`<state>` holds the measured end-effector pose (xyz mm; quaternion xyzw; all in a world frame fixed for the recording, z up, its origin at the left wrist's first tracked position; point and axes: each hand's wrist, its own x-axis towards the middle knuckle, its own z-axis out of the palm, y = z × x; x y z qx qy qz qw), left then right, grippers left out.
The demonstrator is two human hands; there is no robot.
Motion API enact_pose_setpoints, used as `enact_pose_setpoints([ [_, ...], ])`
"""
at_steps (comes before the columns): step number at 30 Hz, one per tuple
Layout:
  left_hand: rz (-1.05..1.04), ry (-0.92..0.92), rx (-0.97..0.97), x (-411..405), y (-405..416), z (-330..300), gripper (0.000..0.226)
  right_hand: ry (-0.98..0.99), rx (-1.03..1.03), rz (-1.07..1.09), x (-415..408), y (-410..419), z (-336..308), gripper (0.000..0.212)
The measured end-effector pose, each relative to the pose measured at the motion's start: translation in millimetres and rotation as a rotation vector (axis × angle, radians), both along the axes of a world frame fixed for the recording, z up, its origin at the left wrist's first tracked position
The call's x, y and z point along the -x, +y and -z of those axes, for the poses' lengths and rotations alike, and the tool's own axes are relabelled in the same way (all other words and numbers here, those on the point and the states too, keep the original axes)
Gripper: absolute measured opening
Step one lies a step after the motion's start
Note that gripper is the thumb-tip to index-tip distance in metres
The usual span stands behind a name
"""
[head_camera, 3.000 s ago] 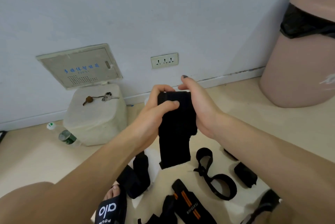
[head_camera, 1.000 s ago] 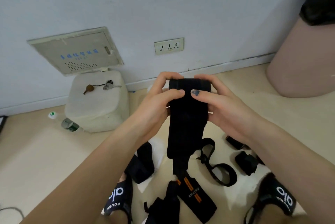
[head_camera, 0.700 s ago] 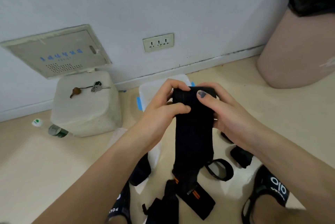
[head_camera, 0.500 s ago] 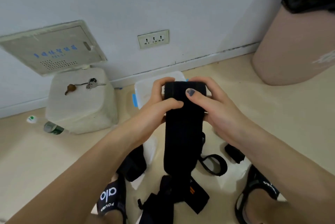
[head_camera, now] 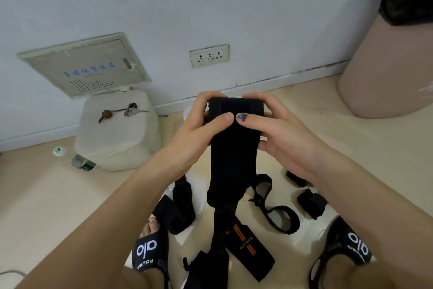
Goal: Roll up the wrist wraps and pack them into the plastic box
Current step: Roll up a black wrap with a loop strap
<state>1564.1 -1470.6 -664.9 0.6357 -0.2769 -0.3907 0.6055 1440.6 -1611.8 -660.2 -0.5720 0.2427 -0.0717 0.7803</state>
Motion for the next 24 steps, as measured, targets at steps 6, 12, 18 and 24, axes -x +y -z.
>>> enact_pose_setpoints([
  [6, 0.044, -0.028, 0.042, -7.4, -3.3, 1.6, 0.039, 0.052, 0.007, -0.058, -1.2, -6.8, -2.2, 0.033],
  [12, 0.069, 0.025, 0.024, 4.1, -10.9, 10.9, 0.042, 0.138, 0.117, -0.014, -0.6, 4.4, 10.5, 0.035],
  [18, 0.018, 0.100, -0.014, 10.8, -18.0, 21.2, 0.039, 0.167, 0.088, 0.013, 4.0, 7.2, 15.5, 0.037],
  [24, 0.010, 0.136, -0.029, 19.1, -21.9, 18.5, 0.042, 0.116, 0.063, 0.058, 9.8, 6.6, 12.9, 0.024],
])
